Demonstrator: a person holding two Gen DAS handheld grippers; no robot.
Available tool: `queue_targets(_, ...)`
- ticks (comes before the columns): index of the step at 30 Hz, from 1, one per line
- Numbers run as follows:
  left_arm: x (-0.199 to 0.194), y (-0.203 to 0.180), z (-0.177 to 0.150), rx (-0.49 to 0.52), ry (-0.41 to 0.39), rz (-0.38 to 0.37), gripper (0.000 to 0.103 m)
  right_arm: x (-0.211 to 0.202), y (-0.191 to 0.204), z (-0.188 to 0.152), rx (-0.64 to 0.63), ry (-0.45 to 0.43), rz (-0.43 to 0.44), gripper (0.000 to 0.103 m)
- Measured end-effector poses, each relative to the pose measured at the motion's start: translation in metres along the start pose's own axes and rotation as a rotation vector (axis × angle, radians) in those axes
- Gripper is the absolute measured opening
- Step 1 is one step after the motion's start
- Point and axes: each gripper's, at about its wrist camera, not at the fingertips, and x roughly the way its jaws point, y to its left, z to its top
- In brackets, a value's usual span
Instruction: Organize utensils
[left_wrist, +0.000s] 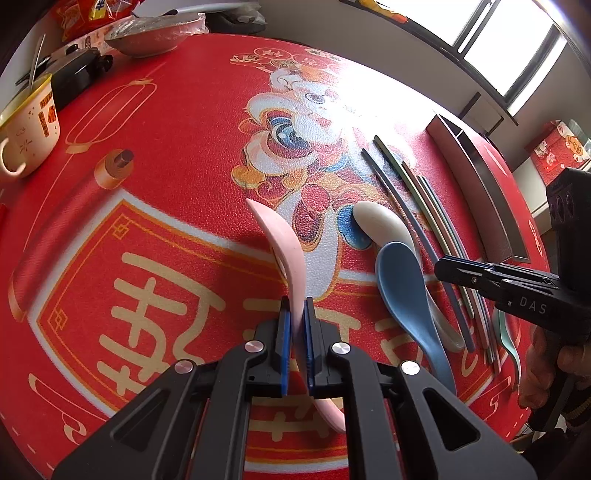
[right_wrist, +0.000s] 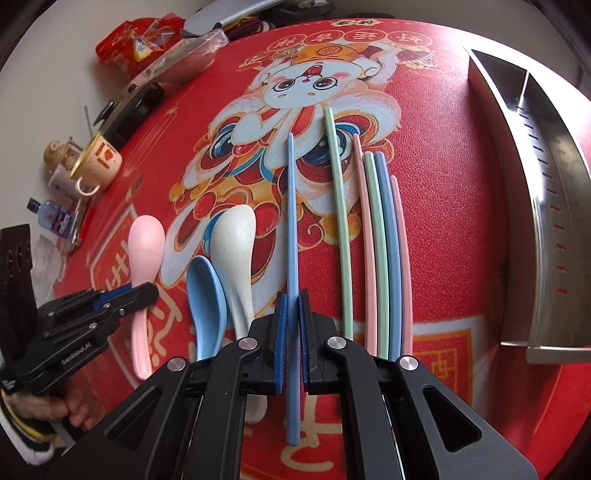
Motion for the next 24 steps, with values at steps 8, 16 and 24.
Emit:
queue_targets(8,0.000,-0.002,-0.001,0.007,-0.004,0.006,0.008,-0.020,-0.003,-0.001,0.014,-0.057,0.028,0.006)
queue_targets(16,0.000,-0.004,-0.001,0.007,-0.007,0.015,0.008,-0.059,-0.031,0.015,0.090,-0.174,0.003,0.006)
queue_targets(24,0.000,-0.004,0.000,0.007,-0.007,0.022,0.008,-0.098,-0.109,0.047,0.195,-0.241,-0.227,0.006)
